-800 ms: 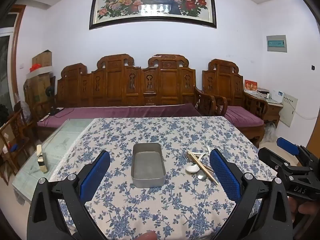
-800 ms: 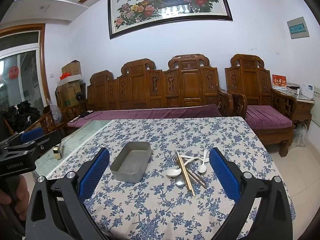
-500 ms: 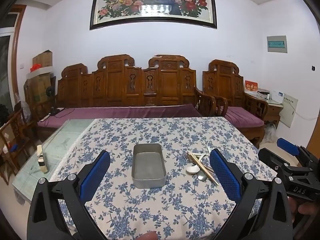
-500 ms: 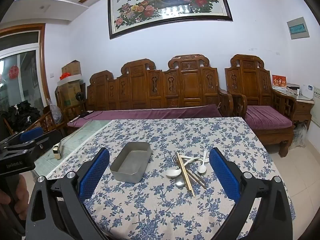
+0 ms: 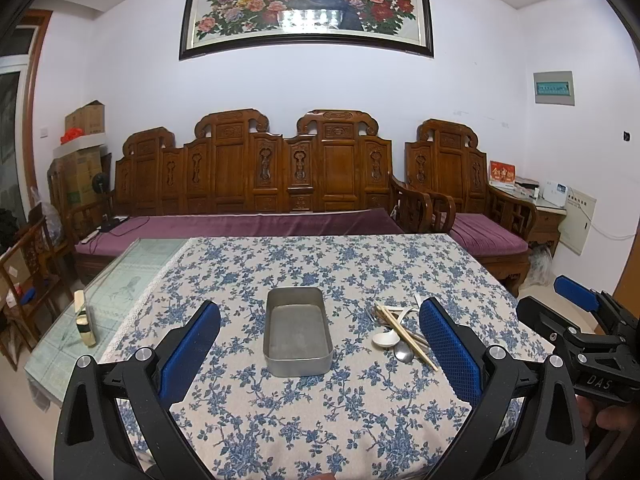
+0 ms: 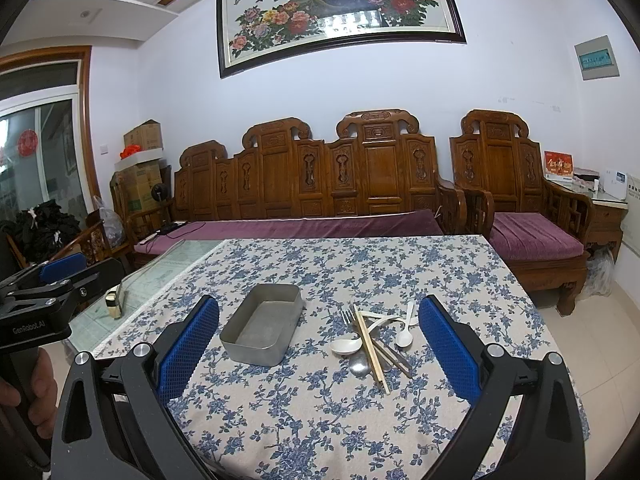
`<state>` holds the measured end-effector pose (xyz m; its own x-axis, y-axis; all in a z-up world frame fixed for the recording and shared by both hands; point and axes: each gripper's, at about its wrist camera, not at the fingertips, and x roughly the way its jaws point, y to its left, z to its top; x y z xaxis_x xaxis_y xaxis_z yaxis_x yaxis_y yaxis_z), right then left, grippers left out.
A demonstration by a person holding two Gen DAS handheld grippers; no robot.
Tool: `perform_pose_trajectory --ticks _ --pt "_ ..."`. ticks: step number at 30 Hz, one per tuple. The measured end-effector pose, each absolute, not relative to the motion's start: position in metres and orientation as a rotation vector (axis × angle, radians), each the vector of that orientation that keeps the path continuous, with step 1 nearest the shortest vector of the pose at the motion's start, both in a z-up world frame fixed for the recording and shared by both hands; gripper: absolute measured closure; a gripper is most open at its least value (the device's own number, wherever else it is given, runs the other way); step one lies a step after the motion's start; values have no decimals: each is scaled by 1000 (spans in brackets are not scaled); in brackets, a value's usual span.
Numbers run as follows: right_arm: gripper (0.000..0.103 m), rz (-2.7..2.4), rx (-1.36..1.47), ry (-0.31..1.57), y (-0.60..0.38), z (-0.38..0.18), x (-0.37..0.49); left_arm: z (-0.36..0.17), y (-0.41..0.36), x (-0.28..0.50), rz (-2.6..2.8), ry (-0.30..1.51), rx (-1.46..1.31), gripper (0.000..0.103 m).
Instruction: Organize utensils
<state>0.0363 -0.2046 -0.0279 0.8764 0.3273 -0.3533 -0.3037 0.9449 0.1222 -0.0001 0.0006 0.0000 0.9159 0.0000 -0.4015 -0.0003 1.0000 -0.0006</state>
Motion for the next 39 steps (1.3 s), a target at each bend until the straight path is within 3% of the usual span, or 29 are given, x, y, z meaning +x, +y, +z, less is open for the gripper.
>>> perform_pose_trajectory --ticks 39 --pt "3 329 63 378 -204 -26 35 9 1 2 1 412 0 6"
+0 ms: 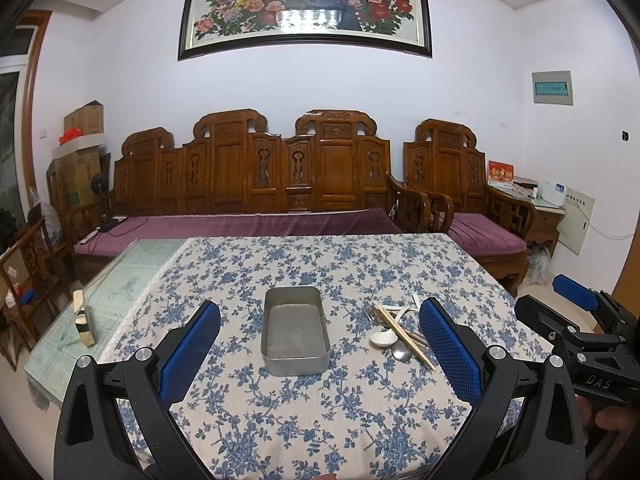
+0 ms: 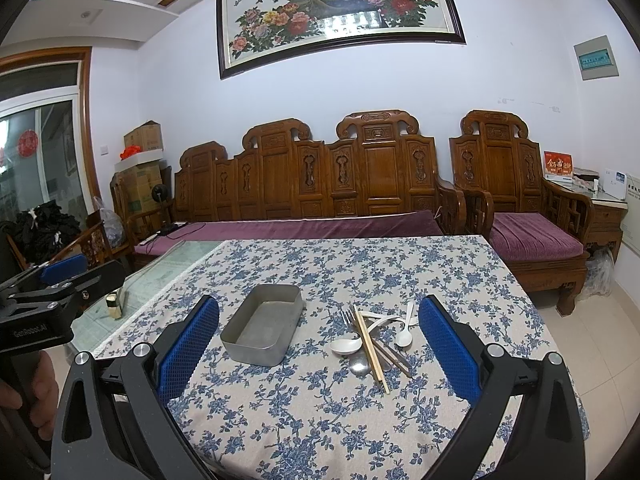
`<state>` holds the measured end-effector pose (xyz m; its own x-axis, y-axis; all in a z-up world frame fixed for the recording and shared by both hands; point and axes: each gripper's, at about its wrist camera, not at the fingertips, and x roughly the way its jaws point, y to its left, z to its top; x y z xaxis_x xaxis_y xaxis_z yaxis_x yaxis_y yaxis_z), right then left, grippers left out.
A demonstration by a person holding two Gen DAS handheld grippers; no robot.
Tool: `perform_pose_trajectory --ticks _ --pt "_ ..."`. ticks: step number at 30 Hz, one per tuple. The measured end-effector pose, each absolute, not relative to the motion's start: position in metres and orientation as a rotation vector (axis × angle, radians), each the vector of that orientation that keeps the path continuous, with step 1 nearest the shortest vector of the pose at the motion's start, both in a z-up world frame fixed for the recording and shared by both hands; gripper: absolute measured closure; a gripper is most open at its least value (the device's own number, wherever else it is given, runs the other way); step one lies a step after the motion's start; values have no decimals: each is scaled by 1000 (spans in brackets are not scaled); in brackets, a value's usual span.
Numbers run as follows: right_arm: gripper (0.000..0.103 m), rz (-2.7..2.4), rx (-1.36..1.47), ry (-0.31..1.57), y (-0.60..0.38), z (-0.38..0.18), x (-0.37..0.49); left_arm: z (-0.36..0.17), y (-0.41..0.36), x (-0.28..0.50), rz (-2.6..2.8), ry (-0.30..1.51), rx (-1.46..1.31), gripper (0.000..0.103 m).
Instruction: Organize utensils
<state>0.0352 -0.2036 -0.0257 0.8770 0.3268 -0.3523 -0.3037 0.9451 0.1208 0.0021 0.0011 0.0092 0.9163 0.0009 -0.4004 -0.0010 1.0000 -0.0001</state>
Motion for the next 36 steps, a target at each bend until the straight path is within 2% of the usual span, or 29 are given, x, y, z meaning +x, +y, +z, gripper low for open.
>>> perform_pose_trajectory --ticks 28,36 --pt "3 330 61 378 -203 -25 36 4 -2 0 1 412 2 6" --pt "3 330 62 401 -203 -35 46 -17 -5 23 -32 512 17 6"
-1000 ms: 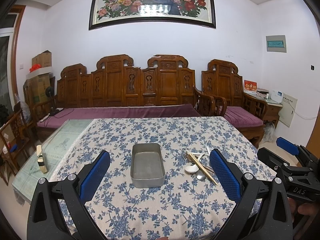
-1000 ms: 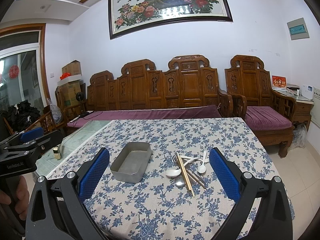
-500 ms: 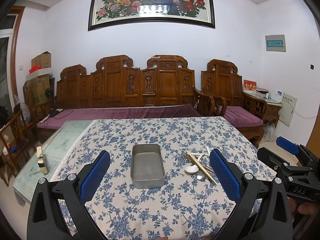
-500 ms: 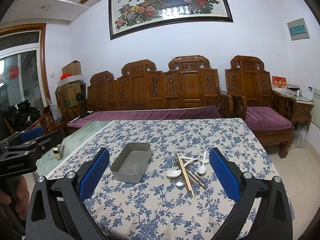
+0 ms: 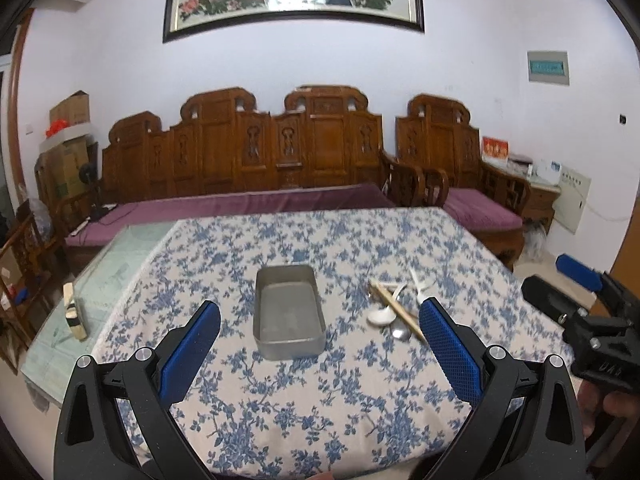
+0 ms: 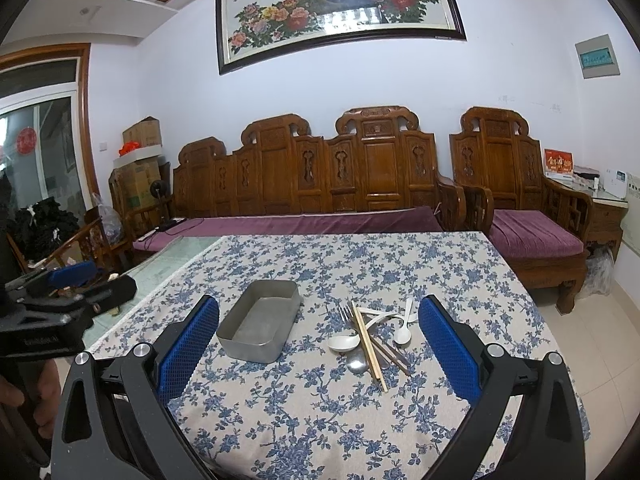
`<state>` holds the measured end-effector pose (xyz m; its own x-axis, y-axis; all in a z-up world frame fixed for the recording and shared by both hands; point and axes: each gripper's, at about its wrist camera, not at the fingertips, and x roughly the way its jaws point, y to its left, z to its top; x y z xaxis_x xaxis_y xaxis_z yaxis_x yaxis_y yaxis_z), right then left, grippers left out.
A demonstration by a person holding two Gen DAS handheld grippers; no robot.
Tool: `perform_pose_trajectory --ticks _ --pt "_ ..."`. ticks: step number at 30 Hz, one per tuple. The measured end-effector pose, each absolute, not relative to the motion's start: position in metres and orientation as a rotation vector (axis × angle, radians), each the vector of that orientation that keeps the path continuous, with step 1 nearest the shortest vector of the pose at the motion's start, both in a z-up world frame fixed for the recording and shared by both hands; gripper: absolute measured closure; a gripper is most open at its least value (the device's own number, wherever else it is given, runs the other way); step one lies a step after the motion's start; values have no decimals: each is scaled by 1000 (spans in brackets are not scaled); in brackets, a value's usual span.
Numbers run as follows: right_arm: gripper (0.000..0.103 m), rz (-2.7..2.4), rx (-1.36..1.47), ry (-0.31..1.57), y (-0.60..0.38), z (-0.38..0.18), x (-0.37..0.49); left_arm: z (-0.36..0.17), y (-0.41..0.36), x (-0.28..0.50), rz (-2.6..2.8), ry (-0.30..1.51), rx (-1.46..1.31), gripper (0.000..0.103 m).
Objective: Organize utensils
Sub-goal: 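Move the right tool toward the utensil pile and lower onto a chopstick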
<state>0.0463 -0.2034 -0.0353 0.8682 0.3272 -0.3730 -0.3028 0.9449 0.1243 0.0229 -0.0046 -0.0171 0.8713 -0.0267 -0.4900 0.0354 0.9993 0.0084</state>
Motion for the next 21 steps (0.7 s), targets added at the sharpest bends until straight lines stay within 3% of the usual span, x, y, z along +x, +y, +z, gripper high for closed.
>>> perform_pose_trajectory --ticks 11,21 --pt "9 354 32 457 -202 -67 88 -60 -2 53 -41 626 32 6" --pt "31 395 2 504 -198 -86 137 -83 -1 80 -44 699 47 6"
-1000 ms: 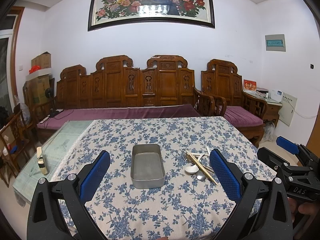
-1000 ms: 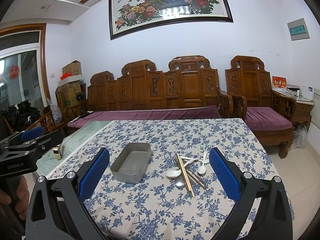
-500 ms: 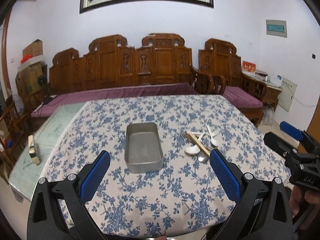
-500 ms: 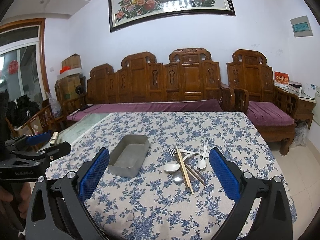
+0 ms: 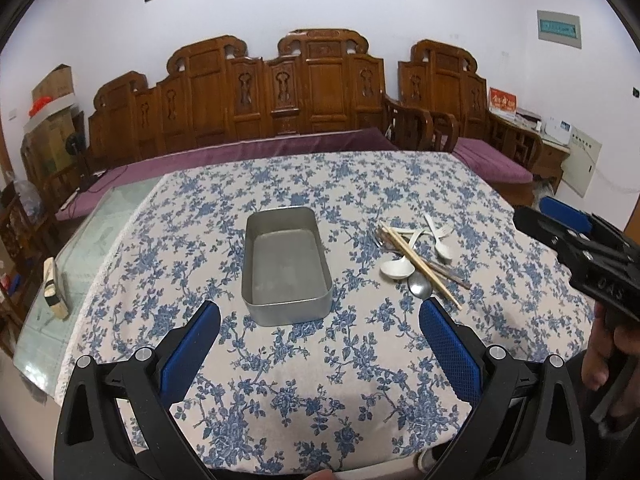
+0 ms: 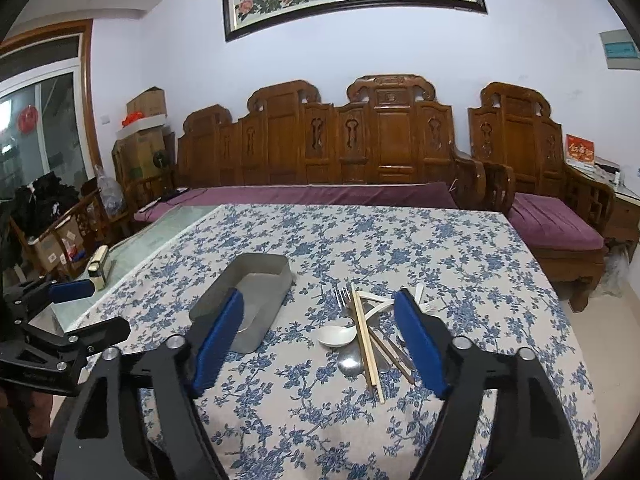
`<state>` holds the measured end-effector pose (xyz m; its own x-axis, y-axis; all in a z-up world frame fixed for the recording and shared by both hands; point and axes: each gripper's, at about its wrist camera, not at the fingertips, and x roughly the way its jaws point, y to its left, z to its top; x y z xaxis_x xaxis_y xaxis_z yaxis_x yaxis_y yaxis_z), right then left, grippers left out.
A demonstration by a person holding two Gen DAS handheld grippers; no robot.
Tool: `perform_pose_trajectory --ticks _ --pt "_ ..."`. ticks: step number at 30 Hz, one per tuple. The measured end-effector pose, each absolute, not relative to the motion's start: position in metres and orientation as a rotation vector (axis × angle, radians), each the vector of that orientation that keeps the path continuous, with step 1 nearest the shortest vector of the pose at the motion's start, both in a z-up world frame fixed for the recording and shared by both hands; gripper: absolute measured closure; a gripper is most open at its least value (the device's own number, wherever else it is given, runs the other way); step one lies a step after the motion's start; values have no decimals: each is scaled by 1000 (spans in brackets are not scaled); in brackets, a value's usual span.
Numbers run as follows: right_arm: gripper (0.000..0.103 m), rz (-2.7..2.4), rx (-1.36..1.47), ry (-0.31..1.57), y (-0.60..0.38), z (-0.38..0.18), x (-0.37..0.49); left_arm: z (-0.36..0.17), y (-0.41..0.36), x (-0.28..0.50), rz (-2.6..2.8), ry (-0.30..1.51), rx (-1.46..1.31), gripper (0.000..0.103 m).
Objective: Organize utensils
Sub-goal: 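Move the right tool toward the utensil pile and lower onto a chopstick, then close the right gripper on one wooden chopstick and lift it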
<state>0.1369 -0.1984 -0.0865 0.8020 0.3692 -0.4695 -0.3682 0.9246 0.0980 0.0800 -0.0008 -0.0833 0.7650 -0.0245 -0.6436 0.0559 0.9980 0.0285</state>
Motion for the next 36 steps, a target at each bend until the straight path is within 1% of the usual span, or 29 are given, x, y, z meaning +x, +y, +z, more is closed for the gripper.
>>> perform_pose_trajectory --ticks 2,3,5,10,14,21,26,36 --pt "35 404 -17 517 -199 -91 151 -87 -2 86 -50 709 48 6" --pt "39 408 -22 525 -200 -92 157 -89 -2 89 -55 716 50 6" --pt "43 410 -26 541 -203 -97 171 -92 -4 97 -55 726 68 6" --pt "57 427 -42 599 -212 -113 214 -100 -11 116 -64 753 102 6" --pt "62 461 -61 656 -214 -133 245 -106 -16 131 -78 767 104 6" --pt "77 514 -40 769 -221 -189 276 -126 -32 161 -118 809 100 6" --pt "82 539 -51 884 -218 -225 293 -143 -46 174 -151 825 109 6" --pt "91 572 -36 993 -210 -254 302 -174 -71 190 -166 878 147 6"
